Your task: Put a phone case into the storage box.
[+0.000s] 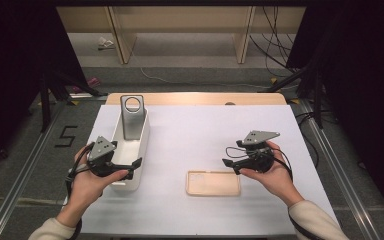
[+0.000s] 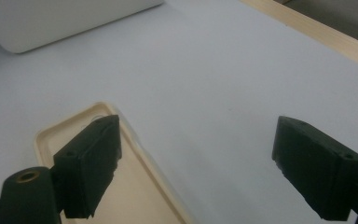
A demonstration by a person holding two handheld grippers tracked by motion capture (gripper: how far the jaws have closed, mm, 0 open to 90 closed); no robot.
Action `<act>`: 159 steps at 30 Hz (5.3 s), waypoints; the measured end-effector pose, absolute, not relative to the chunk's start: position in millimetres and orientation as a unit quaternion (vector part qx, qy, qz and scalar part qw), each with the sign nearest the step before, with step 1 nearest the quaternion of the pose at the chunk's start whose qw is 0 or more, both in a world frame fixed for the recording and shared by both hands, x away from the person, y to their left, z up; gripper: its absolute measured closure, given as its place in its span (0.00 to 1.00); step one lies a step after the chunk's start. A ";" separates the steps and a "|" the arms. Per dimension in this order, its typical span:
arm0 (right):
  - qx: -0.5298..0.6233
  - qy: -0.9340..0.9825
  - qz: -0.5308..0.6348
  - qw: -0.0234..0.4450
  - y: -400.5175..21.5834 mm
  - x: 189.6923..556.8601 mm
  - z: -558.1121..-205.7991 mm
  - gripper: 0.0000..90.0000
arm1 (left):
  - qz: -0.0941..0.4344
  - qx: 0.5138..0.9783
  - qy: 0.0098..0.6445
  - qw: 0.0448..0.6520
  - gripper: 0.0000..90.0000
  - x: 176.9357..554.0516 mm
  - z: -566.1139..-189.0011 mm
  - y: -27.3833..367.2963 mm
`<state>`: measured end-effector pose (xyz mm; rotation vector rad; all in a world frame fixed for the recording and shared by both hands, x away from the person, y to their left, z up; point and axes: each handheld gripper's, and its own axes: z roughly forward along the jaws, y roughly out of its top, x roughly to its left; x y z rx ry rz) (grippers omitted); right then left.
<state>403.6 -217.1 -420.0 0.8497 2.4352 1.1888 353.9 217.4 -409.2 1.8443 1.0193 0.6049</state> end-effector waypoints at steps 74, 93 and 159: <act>0.357 0.916 0.177 0.053 -201.7 436.3 -454.2 1.00 | 0.244 0.739 0.423 0.463 0.01 356.7 -410.9 214.8; 0.357 0.917 0.173 0.052 -202.1 436.5 -454.5 1.00 | 0.243 0.741 0.422 0.463 0.01 356.7 -411.5 213.3; 0.186 0.977 0.080 -0.063 -132.8 355.2 -455.5 1.00 | 0.245 0.739 0.421 0.465 0.02 356.3 -410.4 212.8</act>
